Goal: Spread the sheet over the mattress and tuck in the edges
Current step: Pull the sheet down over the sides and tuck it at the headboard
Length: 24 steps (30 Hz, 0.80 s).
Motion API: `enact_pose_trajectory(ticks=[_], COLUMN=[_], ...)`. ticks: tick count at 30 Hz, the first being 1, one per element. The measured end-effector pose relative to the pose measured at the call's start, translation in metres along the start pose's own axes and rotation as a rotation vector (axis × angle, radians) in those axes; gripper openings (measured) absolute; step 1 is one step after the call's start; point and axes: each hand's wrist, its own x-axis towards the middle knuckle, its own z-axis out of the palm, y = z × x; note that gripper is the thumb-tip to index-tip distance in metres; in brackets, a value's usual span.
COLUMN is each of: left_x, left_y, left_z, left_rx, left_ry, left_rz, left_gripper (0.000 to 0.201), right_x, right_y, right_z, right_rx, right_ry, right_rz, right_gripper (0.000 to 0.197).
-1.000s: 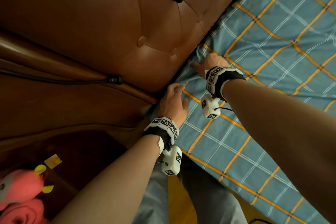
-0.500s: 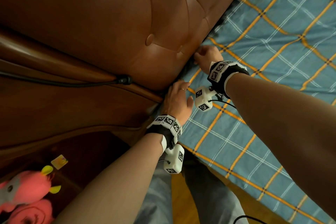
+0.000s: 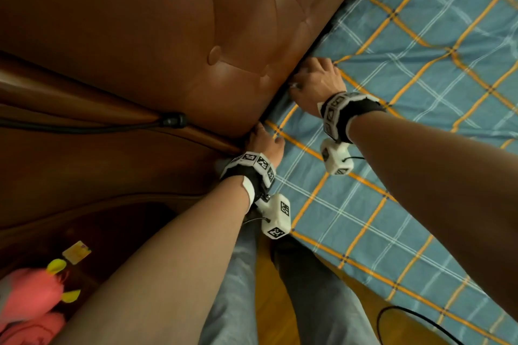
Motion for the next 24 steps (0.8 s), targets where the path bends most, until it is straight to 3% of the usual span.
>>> enact_pose_trajectory(ticks=[1, 3, 5, 8, 14, 18, 20, 24], left_x=[-0.003, -0.015, -0.032, -0.062, -0.117, -0.107, -0.095, -0.062], left_y=[-0.001, -0.004, -0.011, -0.032, -0.107, -0.156, -0.175, -0.203], left_z=[0.001, 0.001, 0.0, -0.002, 0.002, 0.016, 0.022, 0.036], left_rx=[-0.015, -0.035, -0.084, -0.095, -0.179, -0.382, -0.457, -0.583], left_ry=[0.024, 0.054, 0.096, 0.194, 0.222, 0.22, 0.209, 0.136], left_rz=[-0.004, 0.051, 0.147, 0.248, 0.104, -0.048, -0.05, -0.025], left_gripper=[0.078, 0.078, 0.073, 0.056, 0.043, 0.041, 0.04, 0.039], right_x=[-0.01, -0.029, -0.044, -0.069, -0.154, -0.218, -0.244, -0.263], right_y=[0.007, 0.016, 0.015, -0.006, -0.052, -0.089, -0.117, -0.16], right_z=[0.0, -0.003, -0.003, 0.004, 0.037, 0.097, 0.142, 0.232], right_rx=[0.007, -0.011, 0.045, 0.279, 0.602, 1.149, 1.363, 1.529], right_ry=[0.023, -0.065, -0.133, -0.117, -0.137, -0.151, -0.198, -0.286], right_rz=[-0.054, -0.127, -0.101, -0.001, 0.13, 0.376, 0.486, 0.666], right_gripper=[0.047, 0.059, 0.065, 0.066, 0.051, 0.015, 0.016, 0.019])
